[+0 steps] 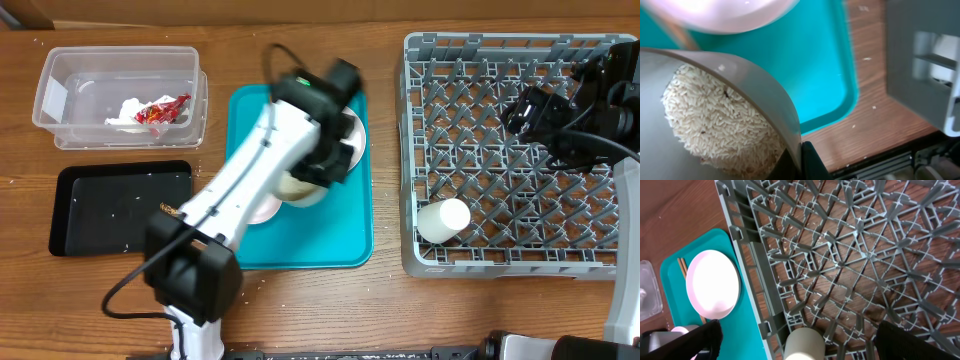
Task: Sort waste into correct bins and load items into the dishwasher
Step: 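Grasp the grey bowl of rice with the left gripper, then tip the grey bowl over the black tray to dump the rice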
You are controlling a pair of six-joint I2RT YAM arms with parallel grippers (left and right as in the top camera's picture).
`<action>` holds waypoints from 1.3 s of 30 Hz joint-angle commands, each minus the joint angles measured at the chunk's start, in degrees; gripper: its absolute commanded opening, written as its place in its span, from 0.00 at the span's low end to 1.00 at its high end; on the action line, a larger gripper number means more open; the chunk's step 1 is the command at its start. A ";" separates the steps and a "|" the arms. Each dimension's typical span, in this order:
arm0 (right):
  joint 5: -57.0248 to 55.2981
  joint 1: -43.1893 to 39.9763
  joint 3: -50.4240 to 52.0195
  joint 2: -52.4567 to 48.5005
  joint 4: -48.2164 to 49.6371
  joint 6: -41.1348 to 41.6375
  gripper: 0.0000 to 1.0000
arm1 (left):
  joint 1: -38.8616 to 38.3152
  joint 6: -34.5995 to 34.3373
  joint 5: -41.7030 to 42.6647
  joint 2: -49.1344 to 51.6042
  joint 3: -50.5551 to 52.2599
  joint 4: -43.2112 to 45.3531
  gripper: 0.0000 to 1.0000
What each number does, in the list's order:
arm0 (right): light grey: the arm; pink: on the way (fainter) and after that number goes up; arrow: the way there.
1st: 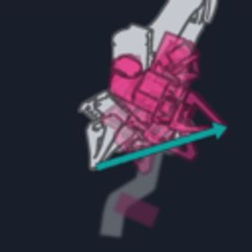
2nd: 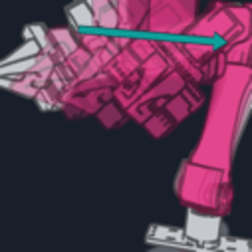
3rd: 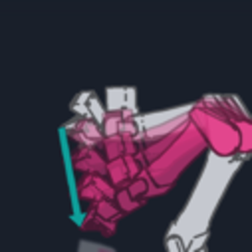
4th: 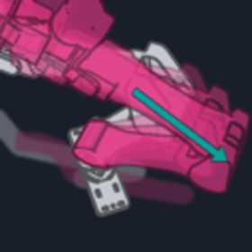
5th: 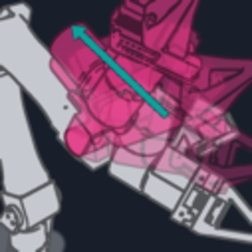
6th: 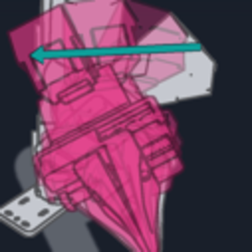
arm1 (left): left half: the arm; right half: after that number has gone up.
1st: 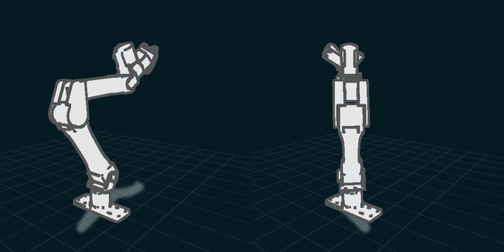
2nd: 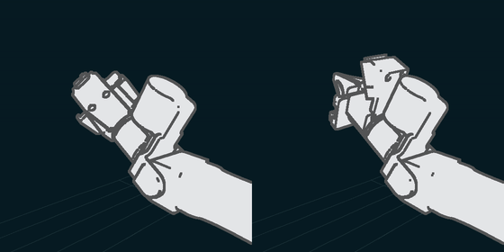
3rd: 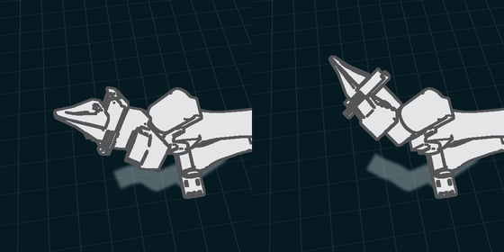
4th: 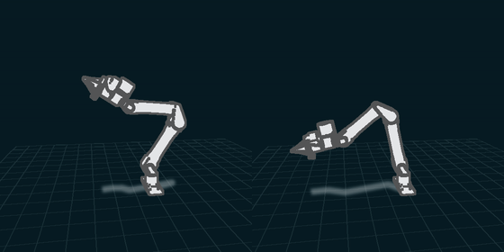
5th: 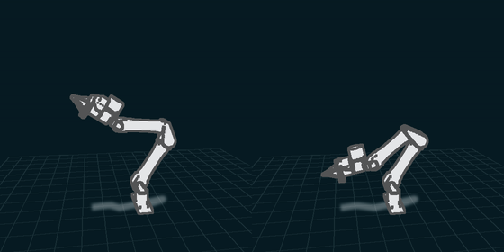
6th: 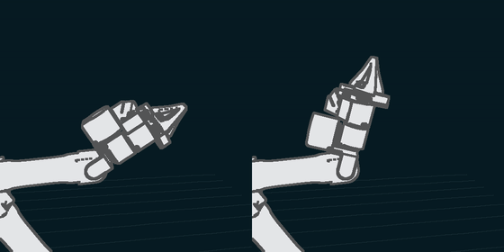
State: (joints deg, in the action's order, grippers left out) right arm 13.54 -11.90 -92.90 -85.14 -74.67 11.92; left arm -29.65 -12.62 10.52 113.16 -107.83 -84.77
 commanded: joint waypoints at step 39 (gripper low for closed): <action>0.09 0.04 -1.46 0.26 -2.23 -0.44 1.00 | 72.39 44.33 61.86 -5.60 35.74 8.33 0.04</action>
State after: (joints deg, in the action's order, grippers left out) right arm 13.54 -11.92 -92.90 -85.14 -77.10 11.94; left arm 39.79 29.17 66.08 108.09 -72.40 -75.48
